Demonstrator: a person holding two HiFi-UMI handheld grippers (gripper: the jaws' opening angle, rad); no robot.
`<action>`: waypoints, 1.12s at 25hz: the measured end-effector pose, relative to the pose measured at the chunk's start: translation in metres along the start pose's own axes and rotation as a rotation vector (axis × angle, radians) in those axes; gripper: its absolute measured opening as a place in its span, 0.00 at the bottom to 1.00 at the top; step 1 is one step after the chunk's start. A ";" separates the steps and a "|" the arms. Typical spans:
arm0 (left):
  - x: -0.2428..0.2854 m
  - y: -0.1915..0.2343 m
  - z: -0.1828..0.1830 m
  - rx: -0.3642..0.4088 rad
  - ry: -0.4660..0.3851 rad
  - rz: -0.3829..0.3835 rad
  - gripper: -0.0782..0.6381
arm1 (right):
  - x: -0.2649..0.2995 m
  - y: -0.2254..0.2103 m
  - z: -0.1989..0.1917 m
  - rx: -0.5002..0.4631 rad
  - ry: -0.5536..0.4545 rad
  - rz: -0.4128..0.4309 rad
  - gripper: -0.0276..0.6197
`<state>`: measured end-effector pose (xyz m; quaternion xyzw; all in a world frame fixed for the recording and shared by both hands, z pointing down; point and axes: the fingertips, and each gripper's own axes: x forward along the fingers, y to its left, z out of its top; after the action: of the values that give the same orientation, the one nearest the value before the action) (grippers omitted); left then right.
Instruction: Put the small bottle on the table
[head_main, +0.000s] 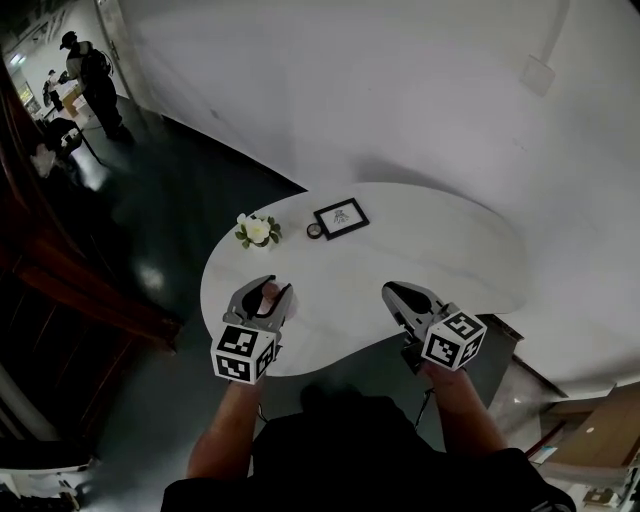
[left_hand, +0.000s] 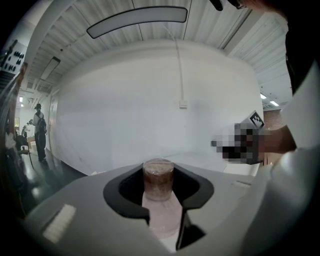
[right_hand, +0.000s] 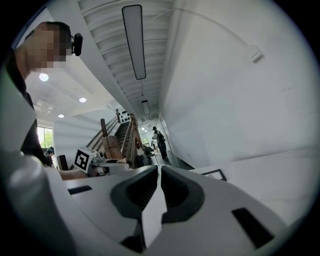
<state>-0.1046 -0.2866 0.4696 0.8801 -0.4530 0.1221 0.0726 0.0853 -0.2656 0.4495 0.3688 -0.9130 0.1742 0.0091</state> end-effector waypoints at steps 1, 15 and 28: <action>-0.001 0.004 -0.001 0.000 -0.002 -0.004 0.31 | 0.005 0.003 0.001 -0.003 -0.001 0.000 0.06; 0.047 0.027 -0.030 -0.058 0.069 -0.025 0.31 | 0.049 -0.023 -0.009 0.037 0.047 0.025 0.06; 0.129 0.023 -0.061 -0.090 0.157 -0.030 0.30 | 0.076 -0.075 -0.020 0.093 0.101 0.078 0.06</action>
<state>-0.0600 -0.3861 0.5647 0.8705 -0.4376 0.1689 0.1492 0.0790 -0.3604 0.5024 0.3237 -0.9160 0.2350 0.0314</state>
